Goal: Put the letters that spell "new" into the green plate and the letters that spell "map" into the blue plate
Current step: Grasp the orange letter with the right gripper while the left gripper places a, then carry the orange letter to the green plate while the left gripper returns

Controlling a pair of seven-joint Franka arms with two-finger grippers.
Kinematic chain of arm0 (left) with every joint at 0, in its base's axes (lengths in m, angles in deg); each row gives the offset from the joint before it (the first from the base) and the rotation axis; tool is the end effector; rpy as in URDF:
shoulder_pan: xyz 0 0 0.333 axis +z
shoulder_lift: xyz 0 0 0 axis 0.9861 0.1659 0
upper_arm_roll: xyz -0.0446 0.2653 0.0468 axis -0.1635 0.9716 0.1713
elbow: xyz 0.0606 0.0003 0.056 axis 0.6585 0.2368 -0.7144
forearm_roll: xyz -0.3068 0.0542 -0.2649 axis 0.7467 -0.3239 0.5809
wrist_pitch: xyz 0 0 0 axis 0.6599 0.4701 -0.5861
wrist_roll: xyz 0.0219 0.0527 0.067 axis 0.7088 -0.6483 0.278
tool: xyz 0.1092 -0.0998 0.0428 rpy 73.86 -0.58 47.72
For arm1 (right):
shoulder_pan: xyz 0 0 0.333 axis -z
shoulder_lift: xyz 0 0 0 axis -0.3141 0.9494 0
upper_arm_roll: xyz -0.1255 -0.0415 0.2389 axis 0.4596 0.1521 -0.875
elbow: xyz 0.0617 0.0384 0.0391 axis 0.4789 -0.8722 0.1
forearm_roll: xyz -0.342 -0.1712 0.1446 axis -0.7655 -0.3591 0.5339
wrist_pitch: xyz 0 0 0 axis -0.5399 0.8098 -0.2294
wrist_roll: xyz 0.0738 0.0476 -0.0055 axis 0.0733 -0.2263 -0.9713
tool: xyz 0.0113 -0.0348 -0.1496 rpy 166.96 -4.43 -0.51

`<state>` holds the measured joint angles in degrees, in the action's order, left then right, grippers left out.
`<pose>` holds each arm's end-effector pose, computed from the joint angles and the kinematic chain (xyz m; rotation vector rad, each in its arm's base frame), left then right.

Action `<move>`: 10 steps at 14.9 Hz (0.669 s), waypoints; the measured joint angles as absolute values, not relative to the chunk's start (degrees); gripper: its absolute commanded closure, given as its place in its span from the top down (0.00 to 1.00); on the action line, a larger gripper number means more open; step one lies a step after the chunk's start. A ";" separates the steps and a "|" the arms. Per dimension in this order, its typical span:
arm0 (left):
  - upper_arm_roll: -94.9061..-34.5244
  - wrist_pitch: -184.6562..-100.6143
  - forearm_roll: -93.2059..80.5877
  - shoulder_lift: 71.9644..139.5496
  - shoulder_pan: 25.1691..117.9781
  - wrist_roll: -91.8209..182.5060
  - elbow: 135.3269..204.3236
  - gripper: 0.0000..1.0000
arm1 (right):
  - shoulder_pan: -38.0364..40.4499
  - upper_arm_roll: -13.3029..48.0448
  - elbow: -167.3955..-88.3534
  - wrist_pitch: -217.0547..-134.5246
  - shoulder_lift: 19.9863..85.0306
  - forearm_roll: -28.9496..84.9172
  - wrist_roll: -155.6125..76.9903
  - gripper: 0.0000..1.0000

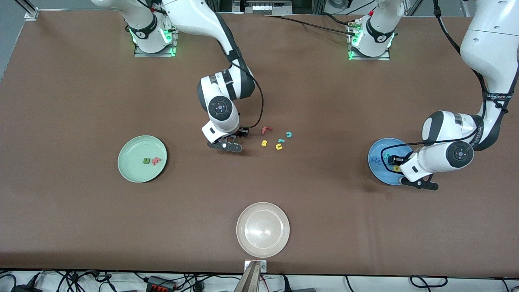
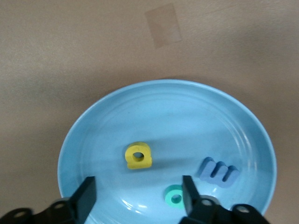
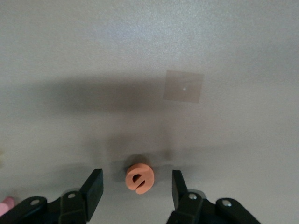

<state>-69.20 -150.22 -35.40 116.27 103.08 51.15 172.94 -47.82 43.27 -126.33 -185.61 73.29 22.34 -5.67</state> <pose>0.6134 0.0180 0.1129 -3.0836 0.2642 0.2824 0.5016 0.3911 0.0938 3.0874 -0.2241 -0.2050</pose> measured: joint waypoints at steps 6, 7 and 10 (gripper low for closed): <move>-72.95 -142.98 -35.41 109.80 102.90 51.17 171.24 1.00 | -47.84 43.19 -126.46 -185.89 73.78 22.35 -4.55 0.54; -73.87 -140.86 -35.41 108.52 102.93 51.18 170.46 1.00 | -47.88 43.11 -126.46 -185.90 73.78 22.35 -4.44 0.51; -77.43 -132.51 -35.41 105.46 102.91 51.18 165.73 1.00 | -48.06 43.03 -126.46 -185.93 73.78 22.36 -4.12 0.47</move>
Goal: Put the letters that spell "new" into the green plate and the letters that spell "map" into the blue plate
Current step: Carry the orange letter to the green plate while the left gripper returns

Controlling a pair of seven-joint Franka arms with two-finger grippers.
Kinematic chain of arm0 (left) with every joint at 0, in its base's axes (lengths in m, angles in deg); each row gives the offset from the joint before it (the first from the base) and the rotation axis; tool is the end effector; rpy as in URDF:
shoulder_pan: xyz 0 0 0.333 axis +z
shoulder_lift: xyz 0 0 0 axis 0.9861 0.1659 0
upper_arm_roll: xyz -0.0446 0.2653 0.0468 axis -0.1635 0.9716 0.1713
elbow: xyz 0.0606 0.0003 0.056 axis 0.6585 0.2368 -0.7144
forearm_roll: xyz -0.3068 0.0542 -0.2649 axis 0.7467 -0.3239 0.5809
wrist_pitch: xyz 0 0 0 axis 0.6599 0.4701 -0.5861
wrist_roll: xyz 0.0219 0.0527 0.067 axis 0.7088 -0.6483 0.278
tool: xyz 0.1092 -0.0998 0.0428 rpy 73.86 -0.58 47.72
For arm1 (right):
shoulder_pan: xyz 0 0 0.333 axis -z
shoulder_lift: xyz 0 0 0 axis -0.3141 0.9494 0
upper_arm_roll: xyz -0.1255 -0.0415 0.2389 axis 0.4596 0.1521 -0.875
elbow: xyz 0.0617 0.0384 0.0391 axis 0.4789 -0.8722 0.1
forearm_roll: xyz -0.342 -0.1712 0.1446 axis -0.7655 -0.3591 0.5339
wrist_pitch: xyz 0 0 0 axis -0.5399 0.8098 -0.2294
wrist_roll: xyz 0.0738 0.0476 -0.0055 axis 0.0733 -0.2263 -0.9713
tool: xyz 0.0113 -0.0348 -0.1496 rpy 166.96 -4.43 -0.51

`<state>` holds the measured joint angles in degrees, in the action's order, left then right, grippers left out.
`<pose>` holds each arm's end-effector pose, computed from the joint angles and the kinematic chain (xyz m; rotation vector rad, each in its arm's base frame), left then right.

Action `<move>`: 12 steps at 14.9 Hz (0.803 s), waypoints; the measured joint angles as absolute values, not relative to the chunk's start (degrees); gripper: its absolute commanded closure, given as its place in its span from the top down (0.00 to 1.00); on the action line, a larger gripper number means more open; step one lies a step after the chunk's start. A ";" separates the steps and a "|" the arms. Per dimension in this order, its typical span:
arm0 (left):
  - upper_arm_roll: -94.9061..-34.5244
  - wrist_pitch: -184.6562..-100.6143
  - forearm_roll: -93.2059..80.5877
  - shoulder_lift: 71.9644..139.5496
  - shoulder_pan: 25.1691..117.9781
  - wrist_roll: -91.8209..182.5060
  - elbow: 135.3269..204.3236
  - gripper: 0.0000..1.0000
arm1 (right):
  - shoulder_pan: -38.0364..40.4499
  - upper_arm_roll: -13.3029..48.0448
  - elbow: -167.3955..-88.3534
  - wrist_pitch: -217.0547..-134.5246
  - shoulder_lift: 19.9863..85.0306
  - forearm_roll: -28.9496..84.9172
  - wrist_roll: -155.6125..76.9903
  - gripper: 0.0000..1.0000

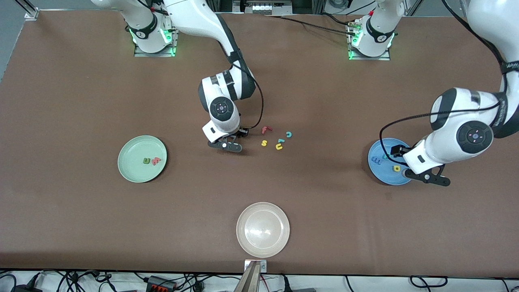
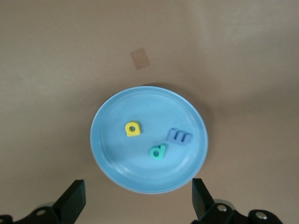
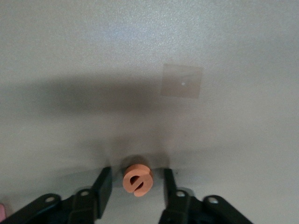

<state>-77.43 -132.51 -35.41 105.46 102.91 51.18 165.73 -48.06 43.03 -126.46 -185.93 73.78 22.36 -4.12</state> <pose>0.6333 -0.0367 0.2739 -2.9945 0.3705 0.2465 0.4977 0.3925 0.0876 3.0765 -0.2564 -0.2065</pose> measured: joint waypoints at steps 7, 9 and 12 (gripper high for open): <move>-82.43 -114.43 -35.20 103.15 102.76 51.18 153.22 1.00 | -48.15 43.00 -126.42 -186.55 73.74 22.39 -3.96 0.14; -81.07 -114.04 -32.24 100.73 102.19 51.12 152.33 1.00 | -48.15 43.06 -126.42 -186.61 73.74 22.39 -3.96 0.13; -72.35 -113.40 -24.69 94.99 98.13 52.05 152.30 1.00 | -48.05 45.39 -126.34 -186.95 73.55 22.37 -4.08 0.11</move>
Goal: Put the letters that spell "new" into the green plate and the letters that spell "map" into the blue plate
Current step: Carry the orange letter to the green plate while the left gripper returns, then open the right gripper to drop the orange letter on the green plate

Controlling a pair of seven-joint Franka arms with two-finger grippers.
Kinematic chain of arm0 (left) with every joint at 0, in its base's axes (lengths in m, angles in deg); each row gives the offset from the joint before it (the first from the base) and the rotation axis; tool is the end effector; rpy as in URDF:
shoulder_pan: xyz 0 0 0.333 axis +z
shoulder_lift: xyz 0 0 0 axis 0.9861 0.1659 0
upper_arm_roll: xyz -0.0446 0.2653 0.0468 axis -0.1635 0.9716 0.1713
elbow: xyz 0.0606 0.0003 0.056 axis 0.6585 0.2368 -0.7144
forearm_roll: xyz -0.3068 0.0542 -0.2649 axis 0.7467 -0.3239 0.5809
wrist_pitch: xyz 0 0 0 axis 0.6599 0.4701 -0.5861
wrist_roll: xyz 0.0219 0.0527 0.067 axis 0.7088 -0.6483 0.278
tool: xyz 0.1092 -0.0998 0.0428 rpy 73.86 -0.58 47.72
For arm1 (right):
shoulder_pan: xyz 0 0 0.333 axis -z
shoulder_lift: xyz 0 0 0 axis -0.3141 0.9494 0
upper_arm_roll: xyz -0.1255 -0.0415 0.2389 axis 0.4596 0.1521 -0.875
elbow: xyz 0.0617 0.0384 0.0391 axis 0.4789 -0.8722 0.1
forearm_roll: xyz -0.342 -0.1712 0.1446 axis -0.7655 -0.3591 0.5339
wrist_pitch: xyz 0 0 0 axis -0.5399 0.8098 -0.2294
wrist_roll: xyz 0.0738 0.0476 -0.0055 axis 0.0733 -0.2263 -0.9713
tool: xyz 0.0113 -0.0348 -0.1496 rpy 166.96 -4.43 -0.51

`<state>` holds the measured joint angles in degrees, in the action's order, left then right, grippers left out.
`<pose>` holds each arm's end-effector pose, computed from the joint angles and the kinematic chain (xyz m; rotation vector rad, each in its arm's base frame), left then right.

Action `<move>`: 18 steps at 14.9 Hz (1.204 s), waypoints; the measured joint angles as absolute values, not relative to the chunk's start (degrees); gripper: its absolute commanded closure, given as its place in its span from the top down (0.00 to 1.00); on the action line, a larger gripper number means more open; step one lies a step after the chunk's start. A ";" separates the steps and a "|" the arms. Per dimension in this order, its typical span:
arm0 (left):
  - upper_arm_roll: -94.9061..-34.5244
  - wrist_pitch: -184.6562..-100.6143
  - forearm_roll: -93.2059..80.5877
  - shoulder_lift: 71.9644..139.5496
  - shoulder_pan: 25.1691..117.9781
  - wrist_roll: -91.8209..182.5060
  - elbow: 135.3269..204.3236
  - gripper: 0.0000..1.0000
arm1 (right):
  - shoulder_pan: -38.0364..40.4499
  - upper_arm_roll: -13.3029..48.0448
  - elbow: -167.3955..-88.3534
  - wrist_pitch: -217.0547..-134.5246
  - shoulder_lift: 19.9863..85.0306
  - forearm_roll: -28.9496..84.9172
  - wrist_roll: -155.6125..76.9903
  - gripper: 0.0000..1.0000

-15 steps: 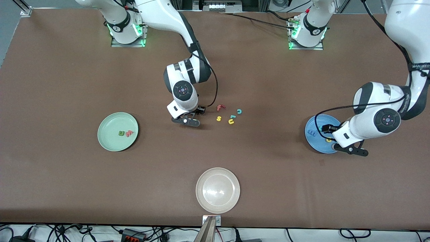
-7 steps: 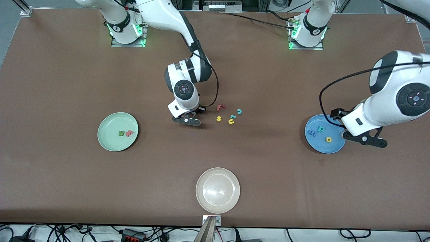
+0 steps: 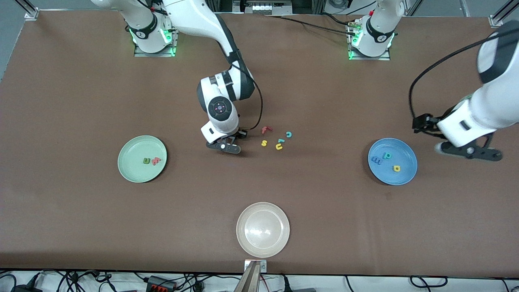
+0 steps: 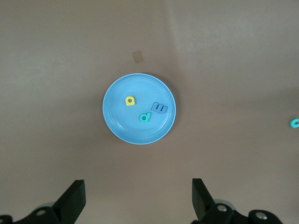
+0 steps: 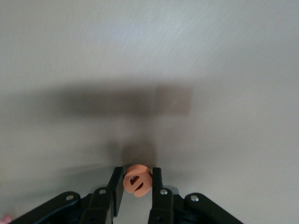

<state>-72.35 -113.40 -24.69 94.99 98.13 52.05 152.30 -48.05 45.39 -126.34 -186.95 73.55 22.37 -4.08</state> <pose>0.6168 -0.0403 0.4576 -3.0663 0.2246 0.2021 0.5189 0.3774 0.1009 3.0814 -0.3041 -0.1364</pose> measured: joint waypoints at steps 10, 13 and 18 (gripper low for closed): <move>-49.28 -125.26 -16.88 80.12 80.77 52.52 166.95 1.00 | -33.35 59.46 -126.88 -175.98 73.32 22.34 -39.70 0.12; -49.28 -125.35 -16.88 76.50 80.73 52.52 170.08 1.00 | -32.08 61.36 -128.52 -175.72 73.32 22.34 -47.22 0.12; -49.28 -125.23 -16.88 78.00 80.58 52.52 170.77 1.00 | -28.27 61.44 -129.59 -175.76 73.38 22.34 -53.51 0.16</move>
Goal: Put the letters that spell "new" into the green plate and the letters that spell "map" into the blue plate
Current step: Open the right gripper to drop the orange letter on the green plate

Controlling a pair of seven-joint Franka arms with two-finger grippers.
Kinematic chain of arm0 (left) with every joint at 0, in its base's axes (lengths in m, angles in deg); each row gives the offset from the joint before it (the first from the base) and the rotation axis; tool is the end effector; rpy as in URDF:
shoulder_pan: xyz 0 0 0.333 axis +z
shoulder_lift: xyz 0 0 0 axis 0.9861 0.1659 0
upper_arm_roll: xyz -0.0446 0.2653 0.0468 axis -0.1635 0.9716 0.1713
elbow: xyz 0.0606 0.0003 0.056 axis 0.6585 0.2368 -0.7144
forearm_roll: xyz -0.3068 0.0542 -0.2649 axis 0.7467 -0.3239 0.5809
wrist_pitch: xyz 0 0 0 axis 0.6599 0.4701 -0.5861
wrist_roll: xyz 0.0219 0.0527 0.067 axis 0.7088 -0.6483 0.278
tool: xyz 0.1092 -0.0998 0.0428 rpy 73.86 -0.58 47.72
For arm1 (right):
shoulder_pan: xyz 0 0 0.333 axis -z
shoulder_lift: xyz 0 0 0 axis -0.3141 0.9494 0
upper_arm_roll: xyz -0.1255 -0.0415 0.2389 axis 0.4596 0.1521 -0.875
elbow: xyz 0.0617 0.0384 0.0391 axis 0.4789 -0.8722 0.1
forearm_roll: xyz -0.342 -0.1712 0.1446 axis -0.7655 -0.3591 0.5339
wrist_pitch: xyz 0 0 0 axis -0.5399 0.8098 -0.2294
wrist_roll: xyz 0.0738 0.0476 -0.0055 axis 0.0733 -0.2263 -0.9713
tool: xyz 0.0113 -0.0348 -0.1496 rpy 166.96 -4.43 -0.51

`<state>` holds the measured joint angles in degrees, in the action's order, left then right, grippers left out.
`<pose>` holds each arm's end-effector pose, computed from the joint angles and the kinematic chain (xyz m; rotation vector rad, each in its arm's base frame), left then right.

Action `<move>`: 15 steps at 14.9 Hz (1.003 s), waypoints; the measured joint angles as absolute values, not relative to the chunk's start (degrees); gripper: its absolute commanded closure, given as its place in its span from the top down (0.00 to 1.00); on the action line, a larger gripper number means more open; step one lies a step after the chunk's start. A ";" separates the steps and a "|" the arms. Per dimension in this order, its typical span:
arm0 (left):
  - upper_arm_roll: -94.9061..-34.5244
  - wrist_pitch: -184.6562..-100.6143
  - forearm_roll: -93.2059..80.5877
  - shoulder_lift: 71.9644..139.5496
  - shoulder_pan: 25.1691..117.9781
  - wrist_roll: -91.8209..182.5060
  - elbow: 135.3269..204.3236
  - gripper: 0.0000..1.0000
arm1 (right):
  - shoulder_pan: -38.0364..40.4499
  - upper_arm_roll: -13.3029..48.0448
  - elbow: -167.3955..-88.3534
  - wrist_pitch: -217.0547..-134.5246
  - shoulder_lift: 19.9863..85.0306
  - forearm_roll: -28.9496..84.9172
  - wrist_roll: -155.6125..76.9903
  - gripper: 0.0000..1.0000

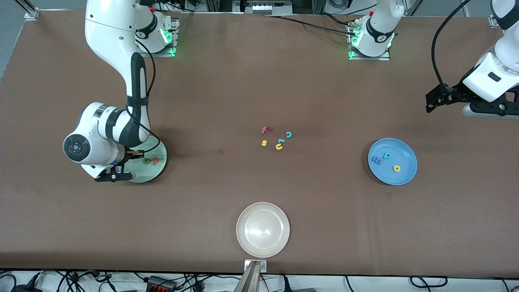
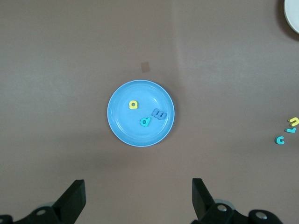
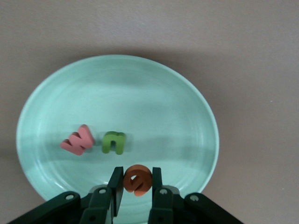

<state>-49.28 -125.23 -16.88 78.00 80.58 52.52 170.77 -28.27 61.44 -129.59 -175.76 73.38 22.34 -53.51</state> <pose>0.5713 -0.0231 0.4803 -3.1110 0.0989 -0.0318 0.6152 0.0155 0.1449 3.0467 0.1139 -0.3208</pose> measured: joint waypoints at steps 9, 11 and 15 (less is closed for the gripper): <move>-49.28 -125.11 -16.88 78.38 80.51 52.52 170.22 1.00 | -27.88 61.33 -129.63 -177.27 73.67 23.39 -53.65 1.00; -49.28 -125.11 -16.88 78.38 80.51 52.52 170.20 1.00 | -27.88 61.34 -129.41 -177.44 73.55 23.62 -53.65 1.00; -49.28 -125.11 -16.88 78.38 80.39 52.69 170.05 1.00 | -27.89 61.38 -128.19 -177.63 73.24 24.32 -53.65 1.00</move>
<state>-49.28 -125.11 -16.88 78.38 80.39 52.69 170.05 -27.89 61.38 -128.19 -177.63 73.24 24.32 -53.65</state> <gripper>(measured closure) 0.000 0.000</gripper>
